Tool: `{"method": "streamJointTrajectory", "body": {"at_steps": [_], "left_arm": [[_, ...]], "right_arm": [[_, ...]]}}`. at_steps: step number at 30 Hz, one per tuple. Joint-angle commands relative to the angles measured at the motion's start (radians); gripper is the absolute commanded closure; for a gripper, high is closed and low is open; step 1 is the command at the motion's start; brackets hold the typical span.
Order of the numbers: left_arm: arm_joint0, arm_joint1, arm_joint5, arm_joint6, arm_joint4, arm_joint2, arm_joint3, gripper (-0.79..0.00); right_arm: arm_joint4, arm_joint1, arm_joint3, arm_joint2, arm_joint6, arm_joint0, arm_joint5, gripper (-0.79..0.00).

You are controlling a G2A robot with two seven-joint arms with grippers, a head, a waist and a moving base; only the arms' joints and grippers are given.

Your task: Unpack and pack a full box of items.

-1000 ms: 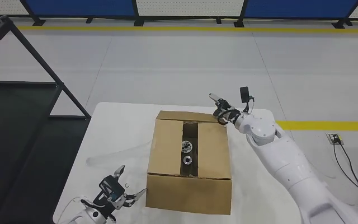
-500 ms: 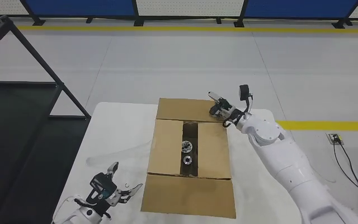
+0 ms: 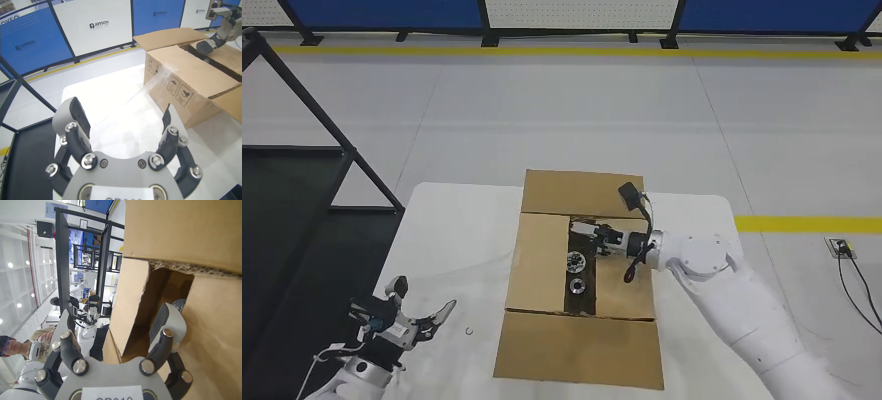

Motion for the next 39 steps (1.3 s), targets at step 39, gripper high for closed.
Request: {"method": "streamJointTrajectory", "body": {"at_steps": [39], "left_arm": [[-0.045, -0.001, 0.099, -0.012, 0.124, 0.118, 0.019, -0.785]], "right_arm": [[0.093, -0.156, 0.236, -0.158, 0.127, 0.182, -0.118, -0.785]]}}
